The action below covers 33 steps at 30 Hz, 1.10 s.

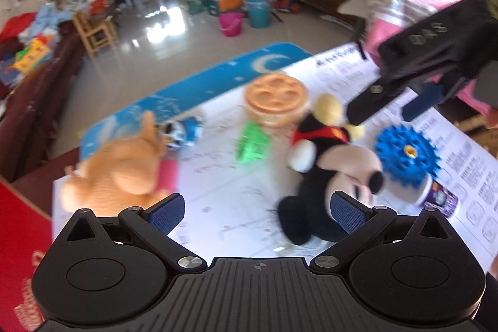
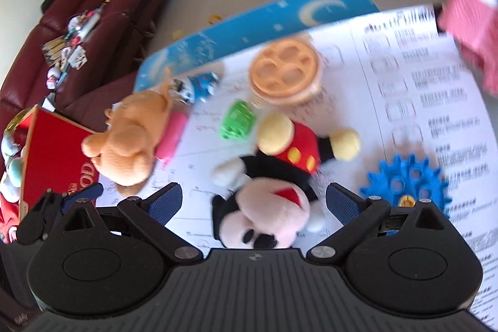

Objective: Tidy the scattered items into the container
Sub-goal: 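Move both grippers back over the table toward the Mickey plush, then grasp the Mickey plush body with the right gripper while the left gripper grasps its head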

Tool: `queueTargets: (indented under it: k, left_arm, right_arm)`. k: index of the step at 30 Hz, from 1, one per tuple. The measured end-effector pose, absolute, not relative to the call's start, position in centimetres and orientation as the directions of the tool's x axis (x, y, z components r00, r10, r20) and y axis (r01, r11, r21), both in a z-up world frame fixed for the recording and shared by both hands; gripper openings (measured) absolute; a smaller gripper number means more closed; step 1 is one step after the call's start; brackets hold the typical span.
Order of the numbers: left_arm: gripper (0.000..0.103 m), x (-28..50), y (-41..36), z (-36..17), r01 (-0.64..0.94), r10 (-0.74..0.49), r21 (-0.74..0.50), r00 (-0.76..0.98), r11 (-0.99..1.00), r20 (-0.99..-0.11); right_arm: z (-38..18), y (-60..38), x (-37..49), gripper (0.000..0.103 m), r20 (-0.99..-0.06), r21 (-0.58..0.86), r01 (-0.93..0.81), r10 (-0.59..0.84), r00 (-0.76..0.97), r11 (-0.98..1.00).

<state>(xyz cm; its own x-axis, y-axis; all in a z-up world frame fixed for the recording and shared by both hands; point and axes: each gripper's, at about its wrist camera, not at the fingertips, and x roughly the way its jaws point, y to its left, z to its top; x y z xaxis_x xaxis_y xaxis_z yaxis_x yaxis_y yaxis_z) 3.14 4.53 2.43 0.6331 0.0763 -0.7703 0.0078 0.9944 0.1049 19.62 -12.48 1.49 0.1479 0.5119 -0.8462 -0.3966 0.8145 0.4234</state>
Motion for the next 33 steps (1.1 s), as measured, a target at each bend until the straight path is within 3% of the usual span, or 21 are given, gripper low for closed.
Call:
queueTargets:
  k: [12, 33]
  left_arm:
    - [0.103, 6.2, 0.3, -1.0, 0.159, -0.027, 0.083, 0.585, 0.984, -0.811]
    - [0.103, 8.6, 0.7, -3.7, 0.133, -0.025, 0.055, 0.533, 0.99, -0.845]
  right_arm:
    - [-2.4, -12.0, 21.4, 0.099, -0.841, 0.491, -0.28, 0.532, 0.093, 0.825]
    - [-5.2, -11.3, 20.9, 0.099, -0.836, 0.519, -0.264, 0.547, 0.042, 0.813]
